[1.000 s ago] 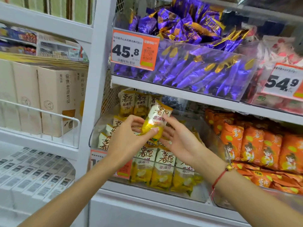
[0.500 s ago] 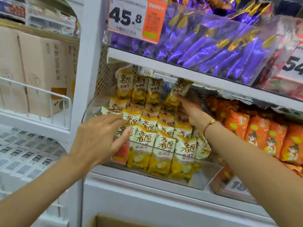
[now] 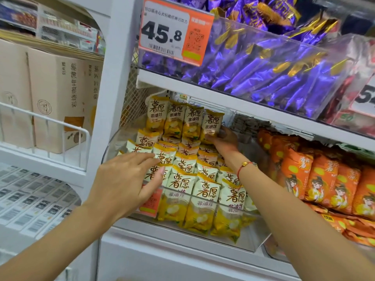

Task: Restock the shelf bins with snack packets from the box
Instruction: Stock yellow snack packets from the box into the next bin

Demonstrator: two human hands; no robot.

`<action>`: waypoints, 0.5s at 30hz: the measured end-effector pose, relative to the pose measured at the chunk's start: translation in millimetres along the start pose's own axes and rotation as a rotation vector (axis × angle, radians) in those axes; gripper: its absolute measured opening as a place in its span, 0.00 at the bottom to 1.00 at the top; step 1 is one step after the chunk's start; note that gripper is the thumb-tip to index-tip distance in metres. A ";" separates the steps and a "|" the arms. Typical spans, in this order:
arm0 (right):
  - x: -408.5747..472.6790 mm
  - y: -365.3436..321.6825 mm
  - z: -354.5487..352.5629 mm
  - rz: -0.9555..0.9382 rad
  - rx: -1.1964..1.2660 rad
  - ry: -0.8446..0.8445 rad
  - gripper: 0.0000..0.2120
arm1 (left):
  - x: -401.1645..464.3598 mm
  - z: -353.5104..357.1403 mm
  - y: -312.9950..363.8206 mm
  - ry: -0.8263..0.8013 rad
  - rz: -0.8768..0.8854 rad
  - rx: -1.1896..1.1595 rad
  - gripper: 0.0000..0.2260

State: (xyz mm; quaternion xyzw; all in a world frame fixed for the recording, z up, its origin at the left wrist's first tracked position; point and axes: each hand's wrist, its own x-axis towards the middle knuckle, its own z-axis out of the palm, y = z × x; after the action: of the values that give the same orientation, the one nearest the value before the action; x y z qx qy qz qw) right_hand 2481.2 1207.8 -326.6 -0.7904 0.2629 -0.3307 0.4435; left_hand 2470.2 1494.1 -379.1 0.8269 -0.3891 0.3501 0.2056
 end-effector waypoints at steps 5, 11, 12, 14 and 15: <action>2.1 -0.3 2.0 -0.016 -0.128 0.003 0.23 | 0.6 0.1 1.3 -0.001 0.000 0.002 0.22; -6.0 -7.1 -3.1 -0.001 -0.136 -0.094 0.29 | -0.1 -1.9 0.7 -0.007 0.011 -0.004 0.21; -8.8 -9.6 -5.6 0.005 -0.134 -0.115 0.30 | -0.3 -2.5 0.9 -0.009 0.012 -0.004 0.21; -16.9 -15.4 -12.7 0.010 -0.124 -0.134 0.31 | 0.4 -3.6 0.7 -0.019 0.010 -0.001 0.21; -22.7 -18.3 -17.5 0.007 -0.119 -0.138 0.31 | 0.7 -3.9 0.5 -0.031 0.010 0.000 0.21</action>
State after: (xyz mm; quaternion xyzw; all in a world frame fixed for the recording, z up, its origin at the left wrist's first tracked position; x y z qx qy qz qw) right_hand 2455.7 1223.2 -310.4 -0.8352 0.2538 -0.2578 0.4142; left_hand 2468.5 1495.9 -376.0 0.8302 -0.3966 0.3383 0.1978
